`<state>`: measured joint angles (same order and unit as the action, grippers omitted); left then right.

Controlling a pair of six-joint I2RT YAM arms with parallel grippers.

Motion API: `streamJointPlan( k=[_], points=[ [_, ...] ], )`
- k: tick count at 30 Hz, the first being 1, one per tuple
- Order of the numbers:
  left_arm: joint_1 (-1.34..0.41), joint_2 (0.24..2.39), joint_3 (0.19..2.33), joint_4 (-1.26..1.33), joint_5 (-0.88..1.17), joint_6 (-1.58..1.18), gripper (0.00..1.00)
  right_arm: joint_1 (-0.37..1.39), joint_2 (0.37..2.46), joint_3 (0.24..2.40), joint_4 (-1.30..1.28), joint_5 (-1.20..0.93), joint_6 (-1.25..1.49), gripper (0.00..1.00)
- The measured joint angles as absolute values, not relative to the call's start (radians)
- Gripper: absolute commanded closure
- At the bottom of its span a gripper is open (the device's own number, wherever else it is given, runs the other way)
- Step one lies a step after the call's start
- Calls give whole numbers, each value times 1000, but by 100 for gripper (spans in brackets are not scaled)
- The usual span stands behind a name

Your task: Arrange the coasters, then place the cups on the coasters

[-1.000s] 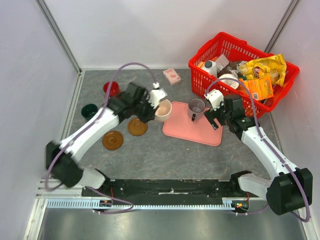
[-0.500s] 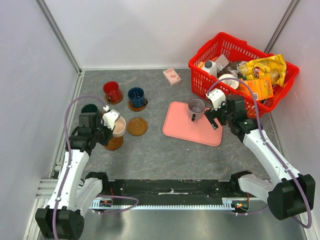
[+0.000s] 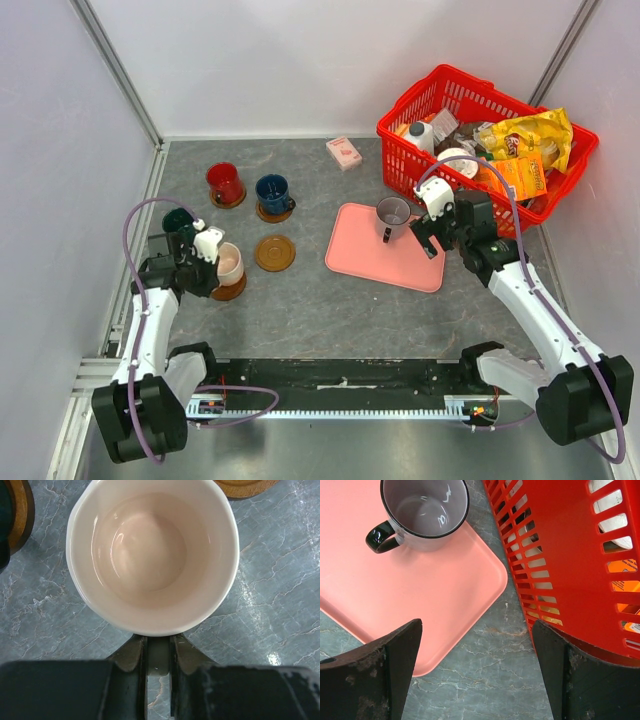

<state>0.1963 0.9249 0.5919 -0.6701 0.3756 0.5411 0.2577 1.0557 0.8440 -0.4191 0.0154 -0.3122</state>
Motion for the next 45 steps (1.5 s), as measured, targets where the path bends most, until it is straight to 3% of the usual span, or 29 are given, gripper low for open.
streamJointPlan(
  k=[20, 45],
  points=[
    [217, 834, 592, -748, 384, 574, 98, 258, 1044, 844, -419, 14, -312, 2],
    [222, 871, 584, -739, 346, 596, 98, 258, 1030, 844, -419, 14, -312, 2]
  ],
)
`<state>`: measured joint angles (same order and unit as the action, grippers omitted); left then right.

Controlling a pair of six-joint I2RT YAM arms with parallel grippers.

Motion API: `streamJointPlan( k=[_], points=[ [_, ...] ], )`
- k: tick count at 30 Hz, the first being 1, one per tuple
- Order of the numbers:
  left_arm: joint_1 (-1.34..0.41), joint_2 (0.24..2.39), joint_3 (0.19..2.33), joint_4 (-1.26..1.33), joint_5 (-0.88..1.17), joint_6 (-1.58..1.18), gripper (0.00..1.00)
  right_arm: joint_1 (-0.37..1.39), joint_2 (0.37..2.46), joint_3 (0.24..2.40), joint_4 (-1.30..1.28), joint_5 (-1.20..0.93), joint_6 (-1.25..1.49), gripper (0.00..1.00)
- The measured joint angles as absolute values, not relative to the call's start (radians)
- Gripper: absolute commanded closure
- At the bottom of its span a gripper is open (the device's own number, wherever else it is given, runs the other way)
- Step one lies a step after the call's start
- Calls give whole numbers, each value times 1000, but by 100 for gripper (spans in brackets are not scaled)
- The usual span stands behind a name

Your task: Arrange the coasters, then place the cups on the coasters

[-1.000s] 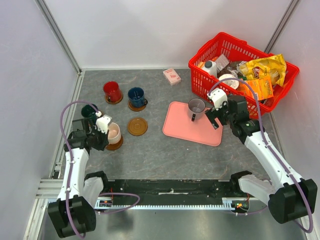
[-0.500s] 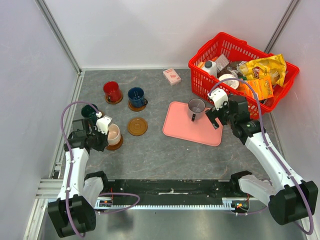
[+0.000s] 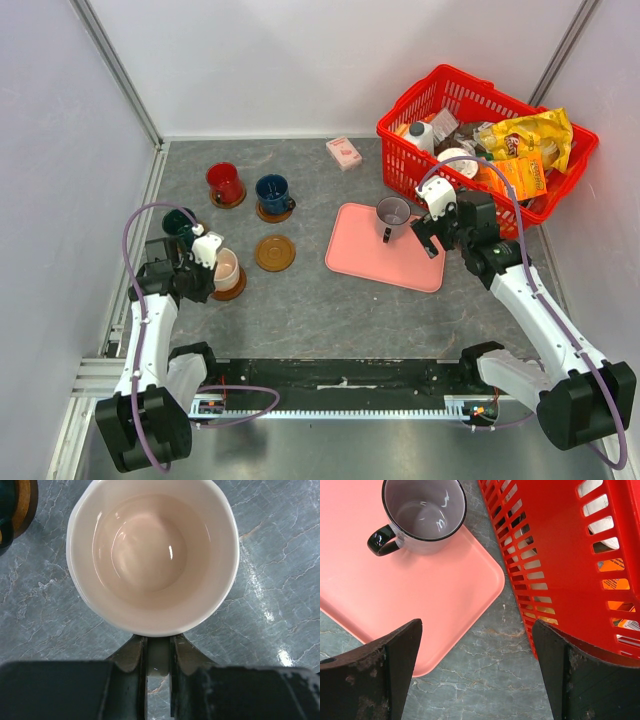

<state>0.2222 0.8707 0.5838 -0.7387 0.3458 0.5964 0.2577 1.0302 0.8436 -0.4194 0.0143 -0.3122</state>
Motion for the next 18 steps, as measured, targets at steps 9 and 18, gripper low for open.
streamJointPlan(
  k=[9, 18],
  points=[
    [223, 871, 582, -729, 342, 607, 86, 258, 1030, 844, -419, 14, -312, 2],
    [226, 861, 582, -731, 341, 629, 57, 258, 1030, 844, -419, 14, -312, 2]
  ],
)
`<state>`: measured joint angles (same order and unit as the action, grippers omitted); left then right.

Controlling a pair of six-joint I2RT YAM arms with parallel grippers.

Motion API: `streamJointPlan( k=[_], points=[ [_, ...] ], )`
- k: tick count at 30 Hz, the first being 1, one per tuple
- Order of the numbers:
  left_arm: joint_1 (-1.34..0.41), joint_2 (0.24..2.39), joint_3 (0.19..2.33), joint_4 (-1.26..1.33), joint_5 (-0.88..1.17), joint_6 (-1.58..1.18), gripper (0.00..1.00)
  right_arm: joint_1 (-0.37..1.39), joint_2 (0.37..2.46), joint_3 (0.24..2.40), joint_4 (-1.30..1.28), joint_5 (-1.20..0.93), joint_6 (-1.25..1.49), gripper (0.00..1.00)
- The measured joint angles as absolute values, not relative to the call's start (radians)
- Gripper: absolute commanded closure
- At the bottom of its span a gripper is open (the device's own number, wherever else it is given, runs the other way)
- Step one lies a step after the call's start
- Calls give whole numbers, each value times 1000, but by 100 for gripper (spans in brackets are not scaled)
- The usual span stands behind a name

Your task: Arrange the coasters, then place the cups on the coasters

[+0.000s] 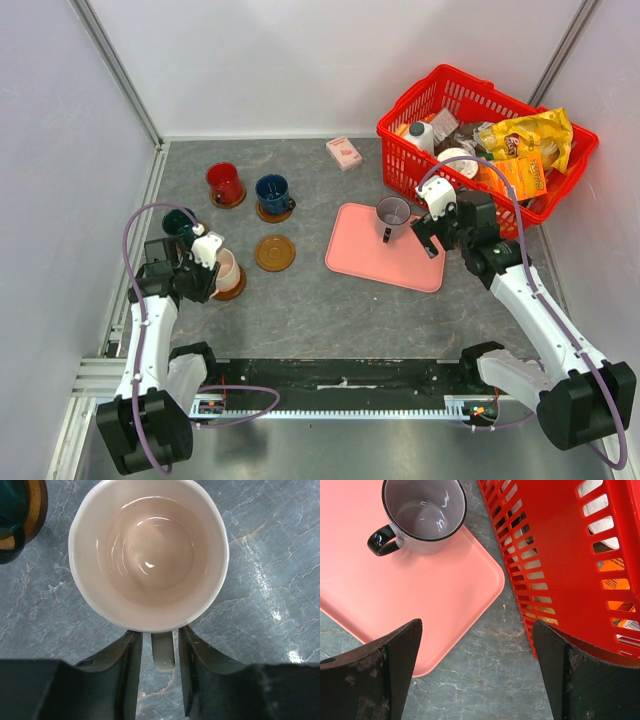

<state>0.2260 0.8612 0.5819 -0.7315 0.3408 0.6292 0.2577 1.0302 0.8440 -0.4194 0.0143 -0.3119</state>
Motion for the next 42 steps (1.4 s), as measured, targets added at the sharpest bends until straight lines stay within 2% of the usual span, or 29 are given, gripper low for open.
streamJointPlan(
  k=[8, 15, 17, 24, 37, 42],
  points=[
    [228, 832, 584, -751, 341, 646, 46, 258, 1030, 844, -419, 14, -311, 2],
    [228, 782, 672, -841, 341, 648, 25, 258, 1044, 844, -419, 14, -312, 2],
    [228, 752, 729, -866, 345, 645, 15, 258, 1054, 844, -420, 14, -311, 2],
    [228, 688, 895, -904, 419, 598, 6, 262, 1136, 845, -420, 15, -274, 2],
    [228, 630, 833, -833, 419, 481, 3, 408, 1475, 981, -405, 133, -67, 2],
    [228, 605, 818, -762, 416, 403, 3, 422, 1535, 1056, -389, 165, 12, 2]
  ],
)
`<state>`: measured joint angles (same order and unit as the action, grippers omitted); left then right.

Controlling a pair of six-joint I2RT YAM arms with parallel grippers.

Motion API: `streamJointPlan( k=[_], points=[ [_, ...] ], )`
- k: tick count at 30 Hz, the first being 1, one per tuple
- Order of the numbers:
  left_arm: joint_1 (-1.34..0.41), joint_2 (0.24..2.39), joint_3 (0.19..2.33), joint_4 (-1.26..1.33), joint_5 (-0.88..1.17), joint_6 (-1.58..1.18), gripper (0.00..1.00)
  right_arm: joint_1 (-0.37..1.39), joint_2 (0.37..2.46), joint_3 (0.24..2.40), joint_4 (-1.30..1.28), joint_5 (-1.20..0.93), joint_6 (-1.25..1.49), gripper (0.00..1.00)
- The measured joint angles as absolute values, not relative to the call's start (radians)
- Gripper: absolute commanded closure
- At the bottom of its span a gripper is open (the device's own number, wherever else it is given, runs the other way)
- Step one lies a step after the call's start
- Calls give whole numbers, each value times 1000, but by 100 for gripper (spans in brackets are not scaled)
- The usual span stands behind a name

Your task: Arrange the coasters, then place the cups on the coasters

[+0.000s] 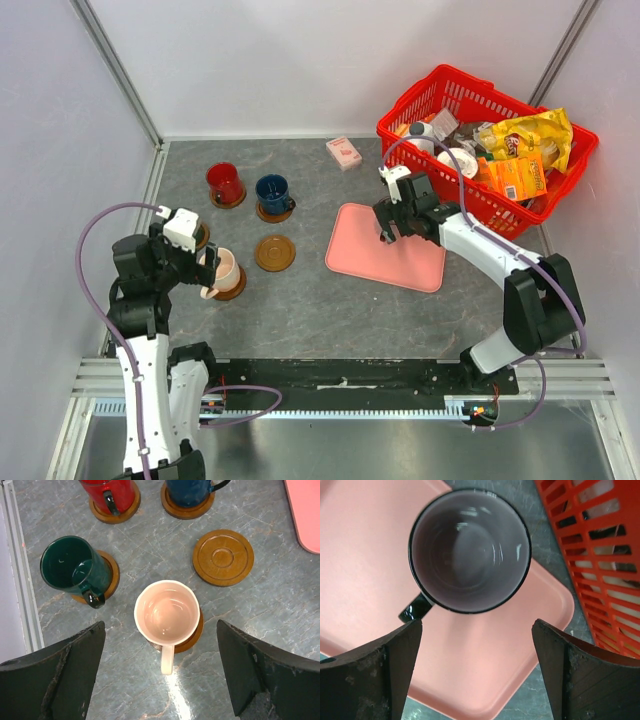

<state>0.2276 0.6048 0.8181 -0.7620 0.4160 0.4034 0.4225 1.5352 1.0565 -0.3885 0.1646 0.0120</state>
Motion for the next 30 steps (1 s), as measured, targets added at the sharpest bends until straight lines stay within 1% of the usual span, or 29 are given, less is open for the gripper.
streamJointPlan(
  k=[13, 23, 27, 30],
  points=[
    [228, 551, 778, -701, 394, 341, 3, 469, 1555, 1096, -349, 189, 87, 2],
    [228, 546, 775, -700, 394, 337, 4, 511, 1669, 1116, -340, 372, 62, 2],
    [228, 540, 766, -700, 395, 337, 4, 510, 1650, 1109, -348, 427, 36, 2],
    [228, 540, 764, -700, 395, 337, 4, 506, 1608, 1078, -350, 430, 15, 2]
  ],
)
